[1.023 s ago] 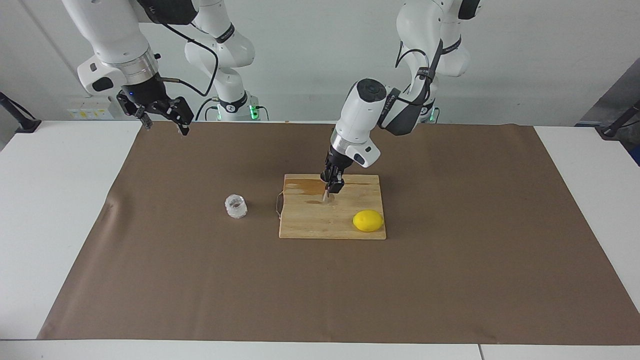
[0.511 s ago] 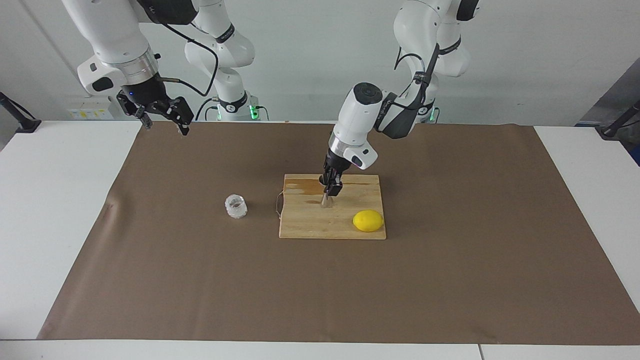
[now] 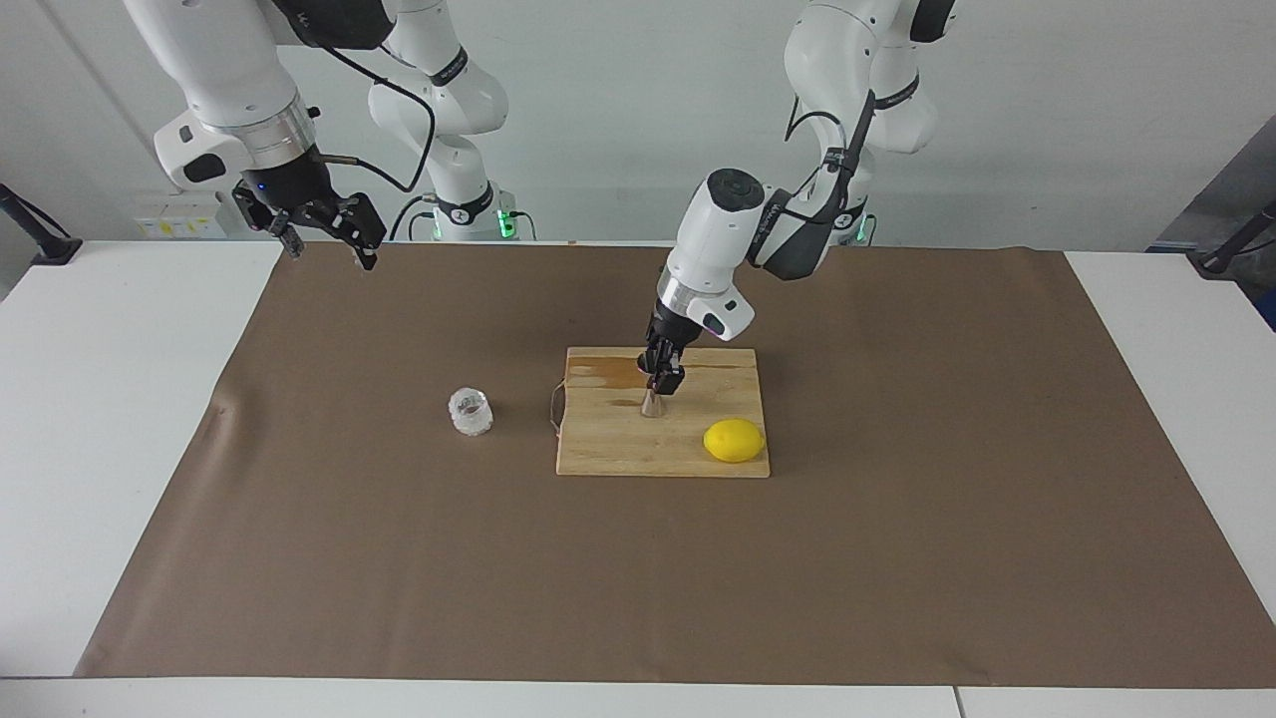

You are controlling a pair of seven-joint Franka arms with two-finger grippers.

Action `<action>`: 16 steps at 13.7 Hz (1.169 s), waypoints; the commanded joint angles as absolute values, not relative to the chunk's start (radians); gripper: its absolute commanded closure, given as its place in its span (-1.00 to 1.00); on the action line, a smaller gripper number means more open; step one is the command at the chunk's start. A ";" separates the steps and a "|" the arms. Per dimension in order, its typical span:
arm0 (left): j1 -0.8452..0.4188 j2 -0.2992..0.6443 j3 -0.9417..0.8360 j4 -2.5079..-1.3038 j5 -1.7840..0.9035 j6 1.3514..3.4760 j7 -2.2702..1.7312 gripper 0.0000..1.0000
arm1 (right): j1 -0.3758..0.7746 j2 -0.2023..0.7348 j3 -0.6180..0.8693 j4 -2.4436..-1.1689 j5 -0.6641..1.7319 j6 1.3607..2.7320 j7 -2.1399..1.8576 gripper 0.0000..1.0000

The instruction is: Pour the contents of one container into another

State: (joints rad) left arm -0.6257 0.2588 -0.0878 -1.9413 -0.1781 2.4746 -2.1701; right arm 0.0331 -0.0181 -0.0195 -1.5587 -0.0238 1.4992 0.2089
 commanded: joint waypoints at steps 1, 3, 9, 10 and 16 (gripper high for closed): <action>-0.632 0.252 -0.080 -1.957 -0.160 2.499 -2.180 0.17 | 0.023 -0.028 -0.020 -1.565 -0.008 1.494 0.192 -1.00; -0.632 0.253 -0.080 -1.957 -0.160 2.500 -2.180 0.15 | 0.021 -0.028 -0.020 -1.565 -0.008 1.493 0.187 -1.00; -0.629 0.253 -0.077 -1.930 -0.160 2.439 -2.180 -1.00 | 0.026 -0.050 -0.018 -1.620 -0.008 1.528 0.123 -1.00; -0.629 0.253 -0.075 -1.922 -0.160 2.425 -2.178 -1.00 | 0.026 -0.064 -0.018 -1.652 -0.006 1.546 0.068 -1.00; -0.591 0.189 -0.064 -1.864 -0.158 2.205 -2.037 -1.00 | 0.038 -0.164 -0.017 -1.897 -0.006 1.739 -0.407 -1.00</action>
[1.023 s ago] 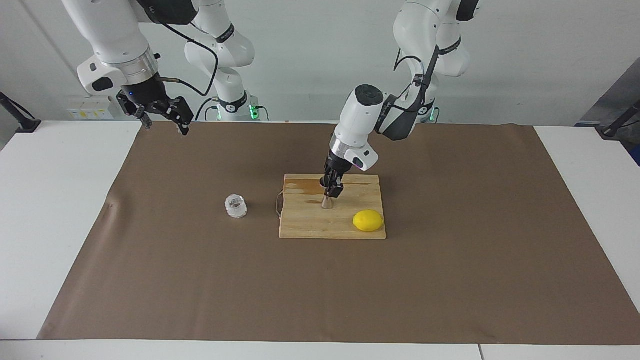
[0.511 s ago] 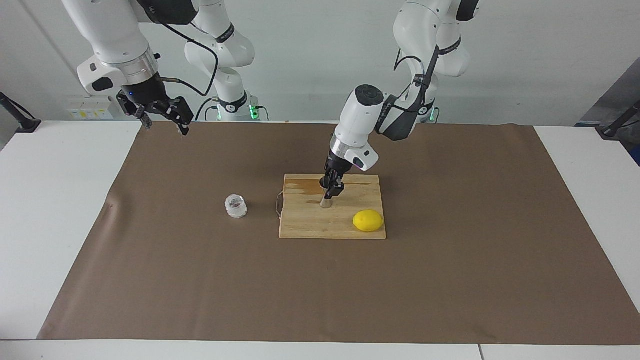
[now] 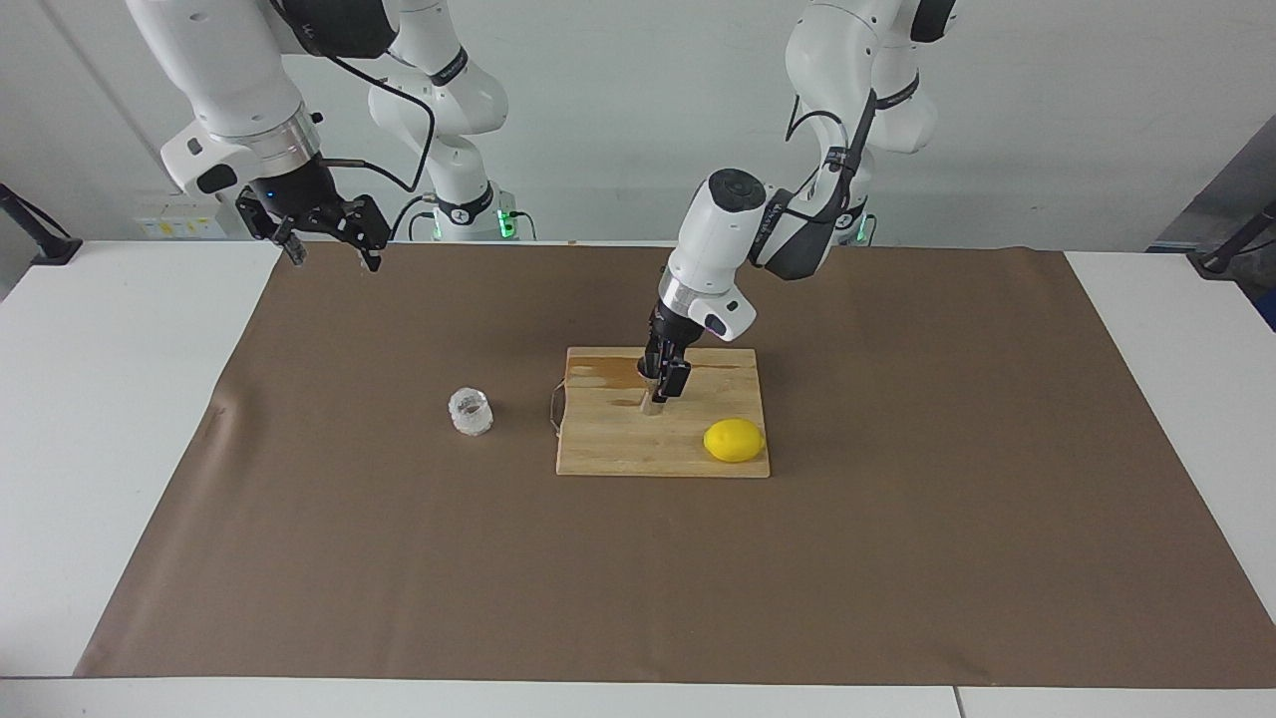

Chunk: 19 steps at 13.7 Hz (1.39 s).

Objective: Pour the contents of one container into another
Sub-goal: 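Withdraw the left gripper while the right gripper reaches the white cup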

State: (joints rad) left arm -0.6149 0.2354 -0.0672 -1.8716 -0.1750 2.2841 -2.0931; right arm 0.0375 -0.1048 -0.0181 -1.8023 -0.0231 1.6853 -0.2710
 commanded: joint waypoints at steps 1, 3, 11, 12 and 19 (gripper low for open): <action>-0.560 0.164 -0.064 -1.864 -0.158 2.166 -1.998 -1.00 | 0.046 -0.164 -0.015 -1.907 -0.008 1.747 -0.467 -1.00; -0.532 0.144 -0.063 -1.824 -0.158 2.056 -1.897 -1.00 | 0.054 -0.158 -0.015 -1.946 -0.008 1.770 -0.623 -1.00; -0.347 -0.017 -0.061 -1.810 -0.115 1.867 -1.348 -1.00 | 0.081 -0.048 -0.011 -1.990 0.064 1.900 -1.272 -1.00; -0.309 -0.038 -0.061 -1.812 -0.115 1.843 -1.239 -1.00 | 0.081 -0.020 -0.009 -1.990 0.067 1.922 -1.342 -1.00; -0.103 -0.097 -0.058 -1.798 -0.100 1.760 -0.622 -1.00 | 0.083 0.070 -0.009 -2.086 0.216 2.176 -1.625 -1.00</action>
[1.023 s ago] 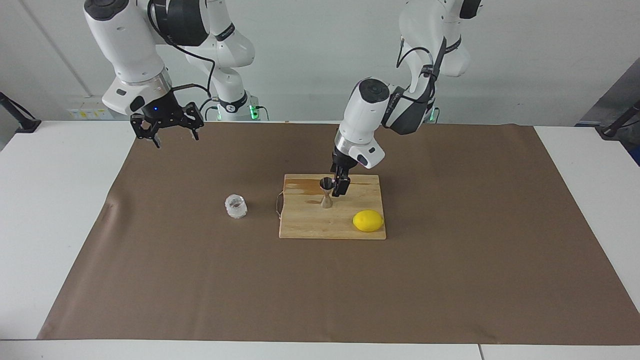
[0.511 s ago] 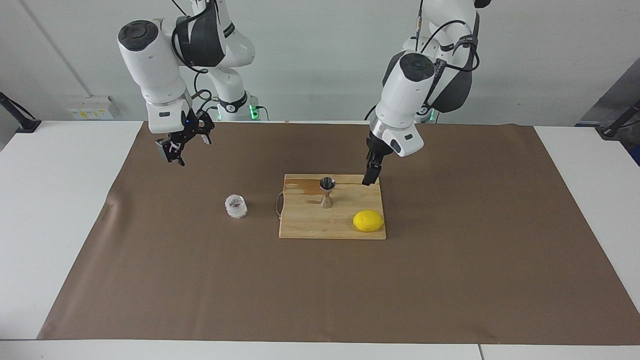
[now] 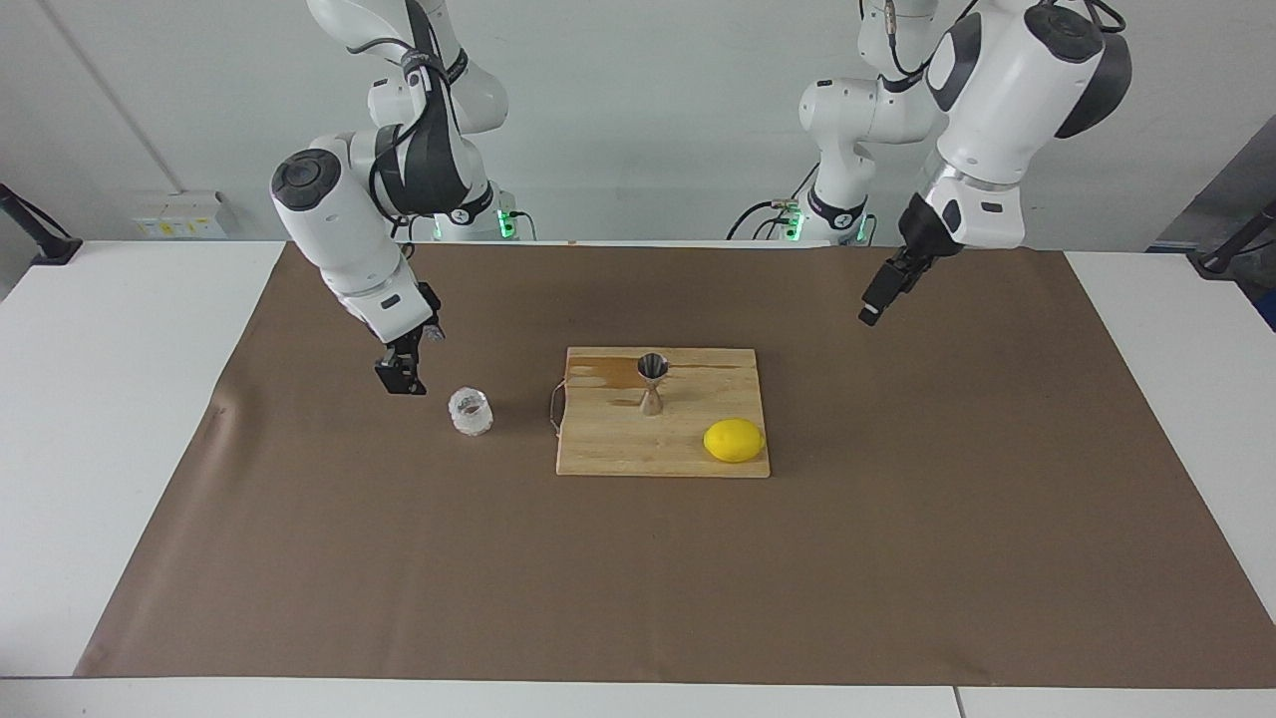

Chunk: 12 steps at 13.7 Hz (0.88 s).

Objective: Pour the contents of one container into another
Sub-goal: 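Withdraw the left gripper while the right gripper reaches the white cup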

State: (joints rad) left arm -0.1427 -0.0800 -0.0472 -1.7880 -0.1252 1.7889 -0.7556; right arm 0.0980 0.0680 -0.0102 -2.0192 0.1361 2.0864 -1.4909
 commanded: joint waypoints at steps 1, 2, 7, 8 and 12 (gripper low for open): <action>-0.091 -0.100 -0.060 -1.798 -0.062 1.753 -0.535 -1.00 | 0.075 0.075 -0.009 -2.107 0.272 2.216 -1.710 -1.00; -0.078 -0.100 -0.060 -1.798 -0.046 1.746 -0.449 -1.00 | 0.071 0.084 -0.009 -2.118 0.299 2.226 -1.750 -1.00; -0.025 -0.100 -0.058 -1.773 0.006 1.668 -0.016 -1.00 | 0.041 0.109 -0.011 -2.195 0.409 2.298 -1.903 -1.00; -0.015 -0.095 -0.058 -1.751 0.009 1.652 -0.011 -1.00 | 0.041 0.107 -0.011 -2.212 0.411 2.305 -1.908 -1.00; -0.014 -0.060 -0.060 -1.667 0.014 1.571 0.044 -1.00 | 0.045 0.126 -0.009 -2.247 0.420 2.352 -1.911 -1.00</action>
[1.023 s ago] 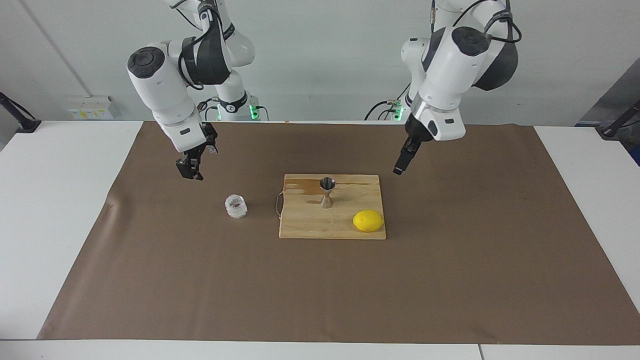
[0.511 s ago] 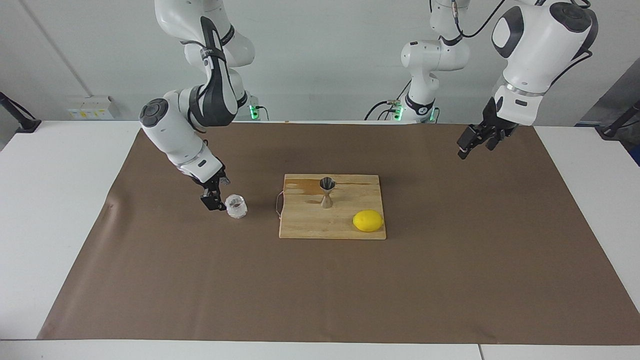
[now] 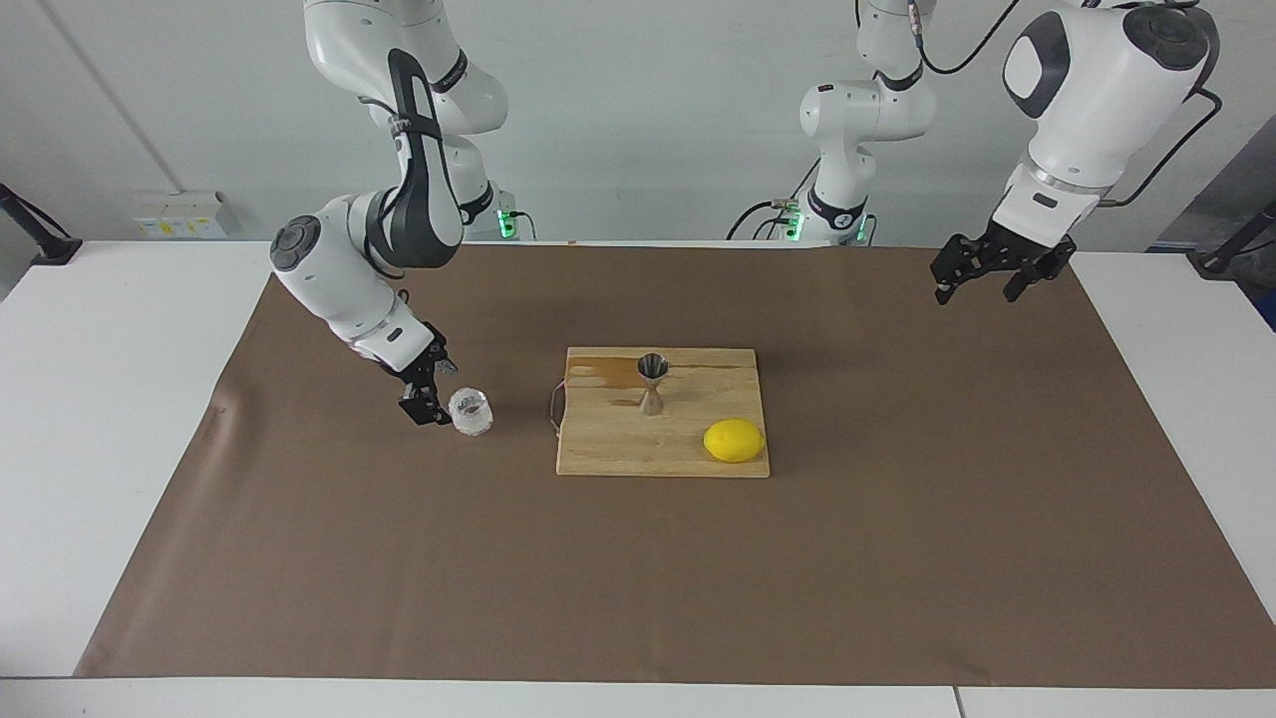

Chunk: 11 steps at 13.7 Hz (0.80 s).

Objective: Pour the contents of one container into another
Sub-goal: 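Close the right gripper around the small white cup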

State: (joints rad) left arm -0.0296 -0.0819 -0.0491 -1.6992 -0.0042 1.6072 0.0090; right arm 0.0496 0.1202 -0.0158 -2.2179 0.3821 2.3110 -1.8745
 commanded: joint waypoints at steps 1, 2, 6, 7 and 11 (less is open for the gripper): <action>-0.015 -0.080 -0.060 -1.711 0.014 1.588 0.037 -1.00 | 0.044 0.130 -0.009 -2.250 0.443 2.355 -1.934 -1.00; -0.026 -0.086 -0.061 -1.724 0.014 1.595 0.034 -1.00 | 0.046 0.139 -0.009 -2.250 0.489 2.356 -1.965 -1.00; -0.041 -0.087 -0.057 -1.683 -0.008 1.588 0.020 -1.00 | 0.040 0.176 -0.009 -2.264 0.572 2.390 -2.042 -1.00; -0.041 -0.086 -0.058 -1.665 -0.024 1.582 0.020 -1.00 | 0.041 0.192 -0.009 -2.266 0.613 2.396 -2.077 -1.00; -0.040 -0.087 -0.058 -1.623 -0.029 1.536 0.020 -1.00 | 0.044 0.204 -0.009 -2.266 0.676 2.401 -2.108 -1.00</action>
